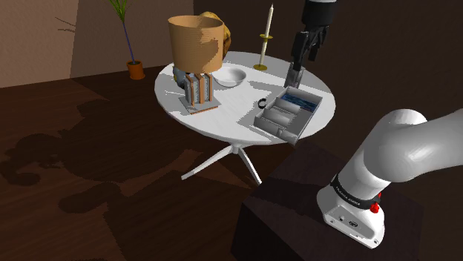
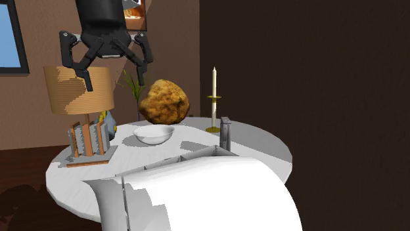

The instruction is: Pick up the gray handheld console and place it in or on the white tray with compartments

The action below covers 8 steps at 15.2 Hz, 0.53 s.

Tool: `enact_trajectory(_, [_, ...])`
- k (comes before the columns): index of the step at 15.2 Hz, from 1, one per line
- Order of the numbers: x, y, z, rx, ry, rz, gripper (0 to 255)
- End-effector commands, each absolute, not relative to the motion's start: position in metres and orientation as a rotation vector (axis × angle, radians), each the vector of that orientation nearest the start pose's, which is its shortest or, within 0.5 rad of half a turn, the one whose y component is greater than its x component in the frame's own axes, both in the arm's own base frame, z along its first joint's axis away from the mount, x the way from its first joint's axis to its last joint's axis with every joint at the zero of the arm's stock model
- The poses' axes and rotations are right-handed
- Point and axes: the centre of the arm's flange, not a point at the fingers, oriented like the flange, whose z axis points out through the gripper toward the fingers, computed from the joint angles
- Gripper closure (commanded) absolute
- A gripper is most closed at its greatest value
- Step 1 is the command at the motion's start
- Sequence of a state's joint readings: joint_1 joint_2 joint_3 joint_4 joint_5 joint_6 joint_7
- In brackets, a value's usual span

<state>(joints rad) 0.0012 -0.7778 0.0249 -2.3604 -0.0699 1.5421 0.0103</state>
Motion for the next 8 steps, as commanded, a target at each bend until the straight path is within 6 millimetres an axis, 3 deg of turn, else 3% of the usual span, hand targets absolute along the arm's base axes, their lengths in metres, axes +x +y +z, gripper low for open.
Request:
enact_trajectory(1, [0.306, 0.003, 0.584, -3.229, -0.012, 0.063, 0])
enact_trajectory(8, [0.341, -0.079, 0.554, -3.216, 0.042, 0.052, 0])
